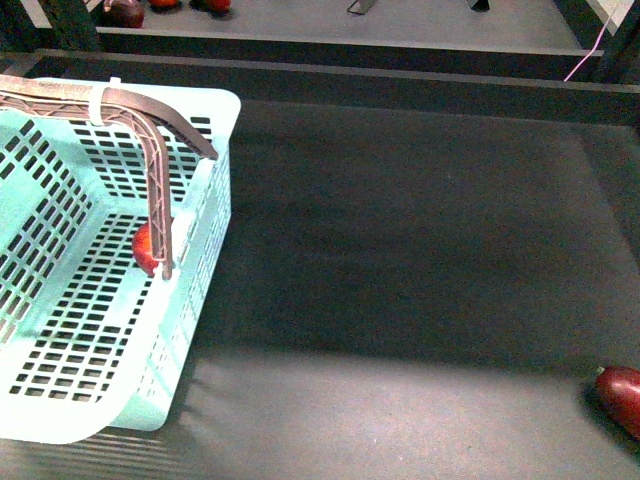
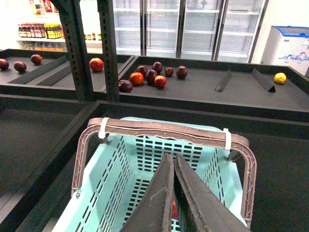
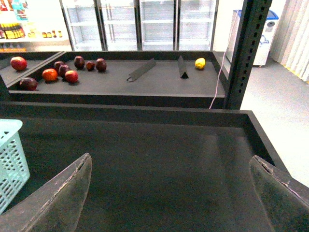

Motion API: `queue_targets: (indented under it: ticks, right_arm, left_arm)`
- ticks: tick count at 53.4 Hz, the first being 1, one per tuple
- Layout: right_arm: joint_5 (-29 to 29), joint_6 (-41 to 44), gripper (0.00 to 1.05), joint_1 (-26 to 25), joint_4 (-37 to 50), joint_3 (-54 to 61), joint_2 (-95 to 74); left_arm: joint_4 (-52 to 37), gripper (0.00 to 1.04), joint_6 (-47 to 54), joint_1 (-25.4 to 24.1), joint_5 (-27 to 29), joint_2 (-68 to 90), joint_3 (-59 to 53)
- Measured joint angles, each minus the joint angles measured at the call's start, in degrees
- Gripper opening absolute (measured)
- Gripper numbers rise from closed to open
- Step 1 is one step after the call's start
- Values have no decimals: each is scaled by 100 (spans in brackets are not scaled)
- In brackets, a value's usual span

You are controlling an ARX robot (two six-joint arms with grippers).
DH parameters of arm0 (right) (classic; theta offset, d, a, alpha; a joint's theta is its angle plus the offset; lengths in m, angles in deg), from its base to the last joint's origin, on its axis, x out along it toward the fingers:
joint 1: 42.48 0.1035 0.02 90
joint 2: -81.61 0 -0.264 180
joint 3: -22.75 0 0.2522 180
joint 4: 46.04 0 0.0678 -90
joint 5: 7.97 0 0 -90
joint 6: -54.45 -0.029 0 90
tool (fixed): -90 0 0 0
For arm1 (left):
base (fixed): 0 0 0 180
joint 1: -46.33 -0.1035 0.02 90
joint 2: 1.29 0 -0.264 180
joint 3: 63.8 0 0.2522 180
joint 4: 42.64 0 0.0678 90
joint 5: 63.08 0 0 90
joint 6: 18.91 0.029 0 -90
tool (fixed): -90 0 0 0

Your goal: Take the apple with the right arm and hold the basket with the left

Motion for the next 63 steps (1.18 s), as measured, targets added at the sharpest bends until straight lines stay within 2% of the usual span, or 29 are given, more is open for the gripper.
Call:
queue_targets:
  ticks: [32,47,56,61,63]
  right_arm:
    - [0,0,96,0,0,0,0]
    - [0,0,96,0,0,0,0]
    - [0,0,96,0,0,0,0]
    - [0,0,96,0,0,0,0]
    - [0,0,96,0,0,0,0]
  left_arm:
    - [0,4,-2,0,0,-2,0]
    - [0,49,-2,0,-2,-2,0]
    - [0,86,-2,0,0,-2,0]
    - [0,99,0,0,-2,-2,0]
    - [0,99,11,0,-2,-2,0]
